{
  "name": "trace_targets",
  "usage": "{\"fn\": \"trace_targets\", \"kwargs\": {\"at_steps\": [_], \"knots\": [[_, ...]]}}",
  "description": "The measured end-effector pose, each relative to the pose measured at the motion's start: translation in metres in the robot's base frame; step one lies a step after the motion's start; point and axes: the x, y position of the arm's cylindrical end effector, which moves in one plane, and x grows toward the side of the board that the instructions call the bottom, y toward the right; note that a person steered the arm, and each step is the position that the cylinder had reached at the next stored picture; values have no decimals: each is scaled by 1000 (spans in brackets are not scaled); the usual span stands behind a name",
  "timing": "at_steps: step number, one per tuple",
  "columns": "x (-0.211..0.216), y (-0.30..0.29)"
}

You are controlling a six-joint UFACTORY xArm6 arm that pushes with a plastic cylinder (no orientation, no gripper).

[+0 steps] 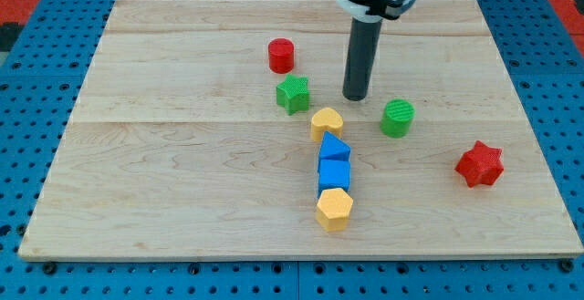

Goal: Slide the green circle below the red circle

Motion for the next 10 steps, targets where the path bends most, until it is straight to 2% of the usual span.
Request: {"fn": "trace_targets", "kwargs": {"at_steps": [1,3,5,6,7,9,10], "knots": [[0,-44],[-4,-88],[-12,98],[62,87],[69,48],[-11,36],[-15,46]]}}
